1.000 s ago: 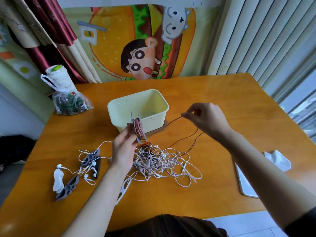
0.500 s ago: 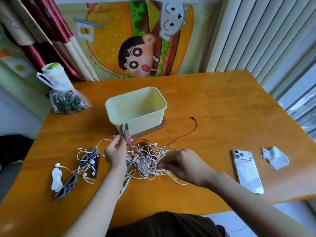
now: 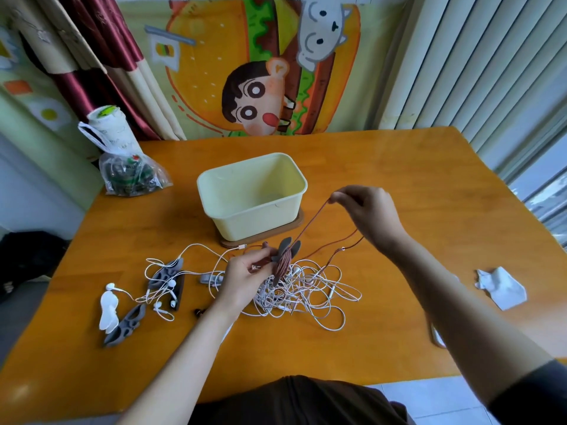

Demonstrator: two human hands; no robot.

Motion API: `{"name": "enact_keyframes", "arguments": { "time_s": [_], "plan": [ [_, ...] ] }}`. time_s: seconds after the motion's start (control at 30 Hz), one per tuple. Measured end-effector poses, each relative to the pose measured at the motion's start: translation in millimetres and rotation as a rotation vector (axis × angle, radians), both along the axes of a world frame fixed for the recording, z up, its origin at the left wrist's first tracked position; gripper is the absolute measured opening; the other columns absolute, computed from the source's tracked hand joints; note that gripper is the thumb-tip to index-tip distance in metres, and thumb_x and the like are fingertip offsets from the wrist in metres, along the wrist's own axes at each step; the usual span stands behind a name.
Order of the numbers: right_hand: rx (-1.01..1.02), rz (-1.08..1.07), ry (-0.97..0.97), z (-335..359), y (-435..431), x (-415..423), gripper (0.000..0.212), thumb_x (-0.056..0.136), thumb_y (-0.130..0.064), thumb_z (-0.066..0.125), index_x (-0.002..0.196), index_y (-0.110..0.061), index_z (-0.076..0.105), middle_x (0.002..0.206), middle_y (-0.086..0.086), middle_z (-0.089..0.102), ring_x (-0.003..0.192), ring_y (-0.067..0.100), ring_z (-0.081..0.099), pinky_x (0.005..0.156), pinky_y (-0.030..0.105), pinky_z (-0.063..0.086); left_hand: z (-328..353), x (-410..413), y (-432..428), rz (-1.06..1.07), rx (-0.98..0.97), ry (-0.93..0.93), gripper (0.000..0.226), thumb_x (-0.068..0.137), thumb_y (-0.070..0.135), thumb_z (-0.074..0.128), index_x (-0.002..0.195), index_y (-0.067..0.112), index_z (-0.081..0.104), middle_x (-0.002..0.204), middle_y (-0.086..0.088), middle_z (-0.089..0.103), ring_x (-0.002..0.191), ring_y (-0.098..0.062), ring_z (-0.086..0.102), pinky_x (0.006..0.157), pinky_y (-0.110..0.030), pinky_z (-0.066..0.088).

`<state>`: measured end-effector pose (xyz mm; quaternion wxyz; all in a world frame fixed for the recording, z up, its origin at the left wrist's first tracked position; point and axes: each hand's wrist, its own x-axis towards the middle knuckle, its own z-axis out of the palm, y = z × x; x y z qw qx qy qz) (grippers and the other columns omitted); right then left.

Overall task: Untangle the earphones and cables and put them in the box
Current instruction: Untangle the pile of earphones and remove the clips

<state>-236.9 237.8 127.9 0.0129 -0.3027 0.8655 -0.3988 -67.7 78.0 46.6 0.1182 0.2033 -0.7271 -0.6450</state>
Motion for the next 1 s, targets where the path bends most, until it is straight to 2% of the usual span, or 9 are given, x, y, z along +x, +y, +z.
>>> {"name": "enact_keyframes", "arguments": {
  "time_s": [0.1, 0.23, 0.37, 0.47, 0.57, 0.7, 0.83, 0.93, 1.0],
  "plan": [
    [-0.008, -0.044, -0.022, -7, 2, -1, 0.021, 0.093, -0.032, 0.056, 0.084, -0.022, 0.072, 0.042, -0.019, 0.046, 0.042, 0.007, 0.040, 0.045, 0.028, 0.023, 4, 2, 6, -0.002, 0.085, -0.005, 0.025, 0.087, 0.001, 0.062, 0.104, 0.018, 0.072, 0.102, -0.002, 0.073, 0.101, -0.014, 0.066, 0.084, -0.019, 0.051],
    [-0.029, -0.085, -0.033, -11, 0, -1, 0.020, 0.093, -0.032, 0.056, 0.084, -0.023, 0.072, 0.038, -0.009, 0.040, 0.038, 0.009, 0.038, 0.044, 0.026, 0.022, 11, 5, 13, -0.021, 0.138, 0.015, 0.031, 0.086, -0.001, 0.062, 0.097, 0.026, 0.072, 0.101, 0.000, 0.074, 0.100, -0.013, 0.066, 0.081, -0.018, 0.050],
    [-0.067, -0.121, -0.081, -21, -2, -4, 0.021, 0.092, -0.033, 0.057, 0.084, -0.021, 0.073, 0.042, -0.009, 0.038, 0.037, 0.011, 0.028, 0.045, 0.026, 0.022, 26, 7, 20, -0.061, 0.216, 0.065, 0.033, 0.085, -0.004, 0.061, 0.094, 0.025, 0.073, 0.096, 0.005, 0.074, 0.097, -0.006, 0.067, 0.079, -0.015, 0.049],
    [-0.113, -0.151, -0.125, -27, -2, -5, 0.020, 0.091, -0.033, 0.058, 0.081, -0.023, 0.071, 0.037, -0.006, 0.031, 0.038, 0.012, 0.025, 0.047, 0.028, 0.020, 32, 5, 22, -0.052, 0.236, 0.079, 0.030, 0.085, -0.003, 0.061, 0.096, 0.022, 0.073, 0.097, 0.002, 0.074, 0.098, -0.009, 0.067, 0.080, -0.018, 0.051],
    [-0.124, -0.159, -0.146, -31, 0, -5, 0.019, 0.091, -0.032, 0.058, 0.079, -0.023, 0.070, 0.041, -0.007, 0.030, 0.040, 0.011, 0.023, 0.049, 0.029, 0.020, 35, 6, 22, -0.032, 0.204, 0.077, 0.025, 0.084, 0.003, 0.063, 0.097, 0.021, 0.074, 0.098, -0.001, 0.074, 0.098, -0.013, 0.067, 0.080, -0.021, 0.052],
    [-0.072, -0.108, -0.195, -42, -1, 7, 0.023, 0.091, -0.032, 0.058, 0.082, -0.018, 0.073, 0.045, -0.005, 0.037, 0.041, 0.009, 0.024, 0.045, 0.026, 0.021, 41, 6, 28, 0.000, 0.461, 0.121, 0.026, 0.074, 0.012, 0.062, 0.093, 0.020, 0.077, 0.100, -0.005, 0.073, 0.090, -0.012, 0.066, 0.072, -0.020, 0.053],
    [-0.034, 0.002, -0.270, -56, -7, 38, 0.024, 0.092, -0.034, 0.055, 0.077, -0.022, 0.069, 0.043, -0.002, 0.040, 0.037, 0.008, 0.025, 0.043, 0.022, 0.020, 51, -2, 25, 0.069, 0.663, 0.188, 0.032, 0.082, -0.003, 0.052, 0.099, 0.016, 0.072, 0.106, -0.005, 0.072, 0.100, -0.015, 0.066, 0.086, -0.025, 0.052],
    [0.052, 0.092, -0.218, -61, -9, 66, 0.027, 0.095, -0.035, 0.052, 0.075, -0.024, 0.066, 0.037, -0.006, 0.035, 0.036, 0.010, 0.033, 0.040, 0.020, 0.021, 54, -6, 19, 0.108, 0.679, 0.216, 0.031, 0.077, 0.007, 0.055, 0.098, 0.019, 0.075, 0.111, -0.006, 0.070, 0.108, -0.018, 0.063, 0.094, -0.032, 0.048],
    [0.112, 0.139, -0.161, -60, -11, 83, 0.028, 0.096, -0.035, 0.050, 0.077, -0.022, 0.067, 0.041, -0.007, 0.036, 0.041, 0.008, 0.040, 0.043, 0.022, 0.024, 50, -8, 16, 0.153, 0.742, 0.216, 0.030, 0.080, 0.011, 0.053, 0.105, 0.017, 0.068, 0.108, -0.006, 0.069, 0.106, -0.020, 0.061, 0.094, -0.034, 0.047]
  ]
}}
